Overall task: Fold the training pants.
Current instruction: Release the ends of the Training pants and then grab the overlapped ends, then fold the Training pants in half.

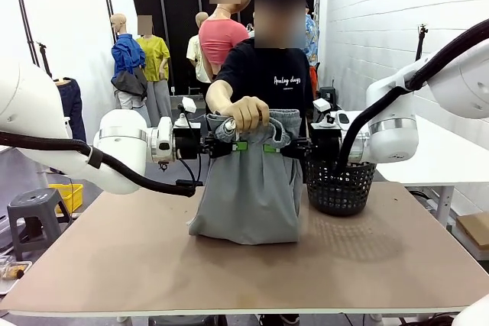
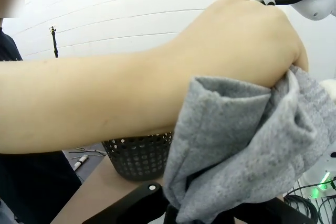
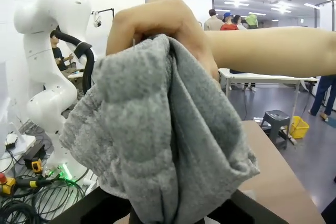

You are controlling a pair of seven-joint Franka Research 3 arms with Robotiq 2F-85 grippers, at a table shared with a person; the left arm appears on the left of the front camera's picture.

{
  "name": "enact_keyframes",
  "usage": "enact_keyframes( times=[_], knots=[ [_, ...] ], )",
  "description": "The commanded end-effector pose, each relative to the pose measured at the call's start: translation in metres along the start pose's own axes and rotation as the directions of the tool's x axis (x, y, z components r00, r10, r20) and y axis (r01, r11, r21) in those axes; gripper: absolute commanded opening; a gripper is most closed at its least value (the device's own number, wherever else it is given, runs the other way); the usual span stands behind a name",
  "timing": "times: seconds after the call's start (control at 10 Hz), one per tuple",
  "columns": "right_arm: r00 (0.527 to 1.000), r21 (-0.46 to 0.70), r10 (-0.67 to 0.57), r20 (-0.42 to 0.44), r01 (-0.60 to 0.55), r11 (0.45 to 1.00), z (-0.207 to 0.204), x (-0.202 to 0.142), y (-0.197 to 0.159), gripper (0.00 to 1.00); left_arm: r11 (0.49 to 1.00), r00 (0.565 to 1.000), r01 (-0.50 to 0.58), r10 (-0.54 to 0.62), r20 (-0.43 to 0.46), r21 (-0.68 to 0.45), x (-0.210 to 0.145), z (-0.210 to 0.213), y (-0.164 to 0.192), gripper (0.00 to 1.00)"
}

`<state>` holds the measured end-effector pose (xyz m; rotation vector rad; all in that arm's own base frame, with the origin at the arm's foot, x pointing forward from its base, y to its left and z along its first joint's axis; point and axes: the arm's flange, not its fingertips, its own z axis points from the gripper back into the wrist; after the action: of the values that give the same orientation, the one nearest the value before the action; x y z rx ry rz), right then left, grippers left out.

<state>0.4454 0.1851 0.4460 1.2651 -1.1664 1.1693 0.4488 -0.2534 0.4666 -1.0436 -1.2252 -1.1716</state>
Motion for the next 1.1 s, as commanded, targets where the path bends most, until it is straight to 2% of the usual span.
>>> enact_keyframes(
  times=[0.0,0.1,0.2,1.0],
  knots=[
    [1.000,0.037,-0.016,-0.008,0.016,0.999,-0.001,0.006,-0.010,0.00,1.000,1.000,0.023,-0.023,0.005,-0.018,0.000,-0.001,0.003,0.00],
    [1.000,0.026,0.006,-0.018,-0.005,1.000,-0.004,0.005,-0.013,0.00,0.999,0.997,-0.046,0.045,-0.057,-0.025,0.001,-0.001,0.009,0.00],
    [1.000,0.008,0.003,-0.010,-0.003,1.000,0.000,0.001,-0.002,0.00,1.000,1.000,0.001,-0.001,-0.003,-0.002,-0.001,0.000,0.000,0.00],
    [1.000,0.008,0.003,-0.010,-0.003,1.000,0.000,0.001,-0.002,0.00,1.000,1.000,0.001,-0.001,-0.003,-0.002,-0.001,0.000,0.000,0.00]
  ],
)
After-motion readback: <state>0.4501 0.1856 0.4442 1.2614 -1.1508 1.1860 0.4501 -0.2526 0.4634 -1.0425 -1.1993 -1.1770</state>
